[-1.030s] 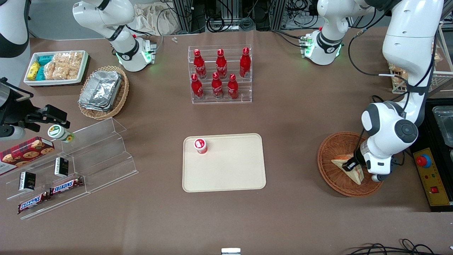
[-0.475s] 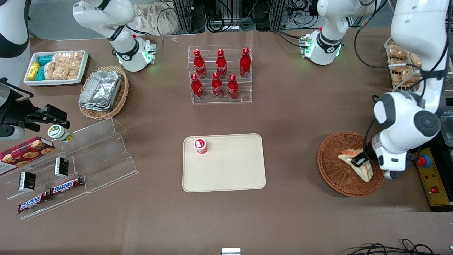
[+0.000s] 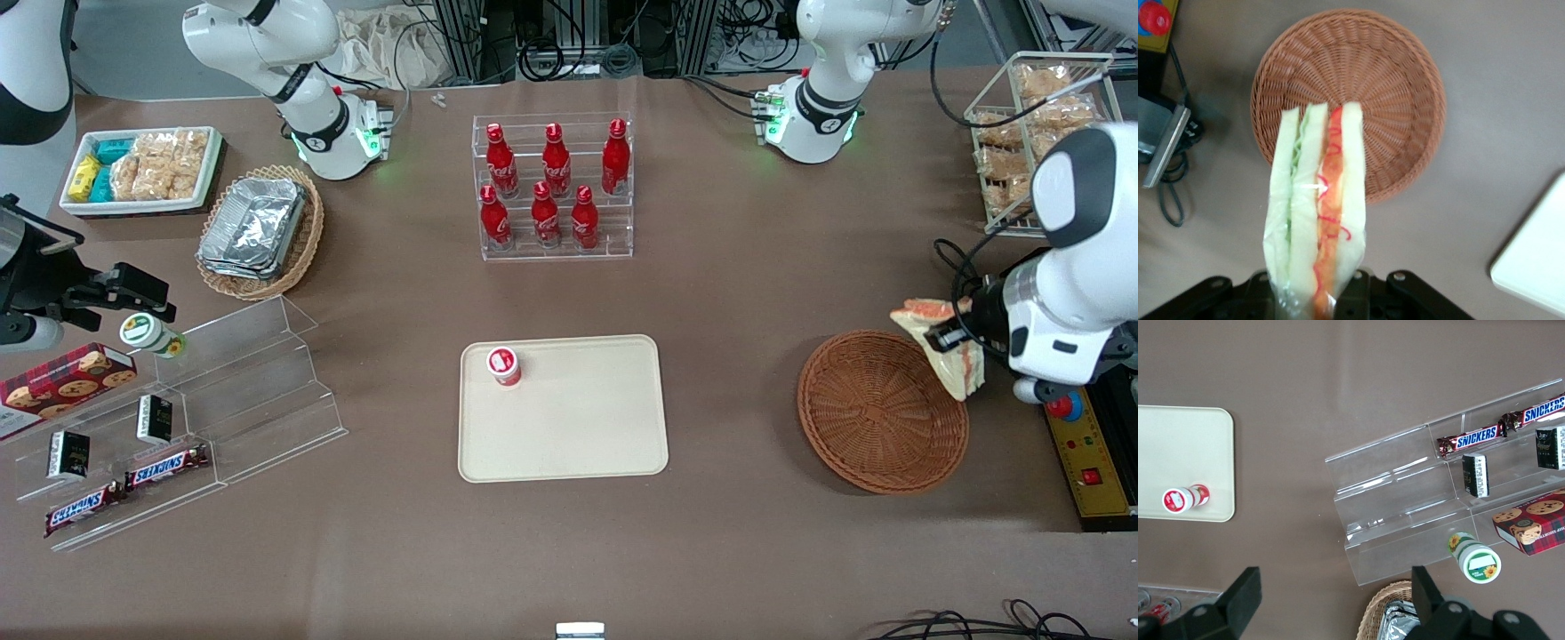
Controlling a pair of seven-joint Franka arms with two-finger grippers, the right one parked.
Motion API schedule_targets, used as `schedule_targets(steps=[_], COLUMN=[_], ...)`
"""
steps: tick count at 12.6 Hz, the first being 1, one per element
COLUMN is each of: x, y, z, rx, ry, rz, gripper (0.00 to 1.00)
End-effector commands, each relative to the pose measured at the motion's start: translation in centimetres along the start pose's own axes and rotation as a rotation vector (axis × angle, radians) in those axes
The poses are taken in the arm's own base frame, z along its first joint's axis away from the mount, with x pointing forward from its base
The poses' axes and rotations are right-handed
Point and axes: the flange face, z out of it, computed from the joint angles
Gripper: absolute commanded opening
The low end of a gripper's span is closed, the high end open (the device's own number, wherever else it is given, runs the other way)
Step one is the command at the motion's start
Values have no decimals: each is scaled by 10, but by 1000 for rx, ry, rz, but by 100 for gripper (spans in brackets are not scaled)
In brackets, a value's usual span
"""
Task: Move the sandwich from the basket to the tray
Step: 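Lift the sandwich out of the basket with the left gripper, then carry the sandwich over the cream tray with the left gripper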
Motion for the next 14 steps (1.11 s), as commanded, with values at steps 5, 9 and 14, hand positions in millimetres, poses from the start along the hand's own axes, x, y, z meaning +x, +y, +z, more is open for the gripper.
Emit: schedule_targets(steps=[5, 9, 14], x=[-116, -147, -135], y=[221, 318, 359], z=[20, 141, 221], rx=[22, 12, 0], ry=[59, 58, 86], rz=[331, 452, 490], gripper=[0, 0, 0])
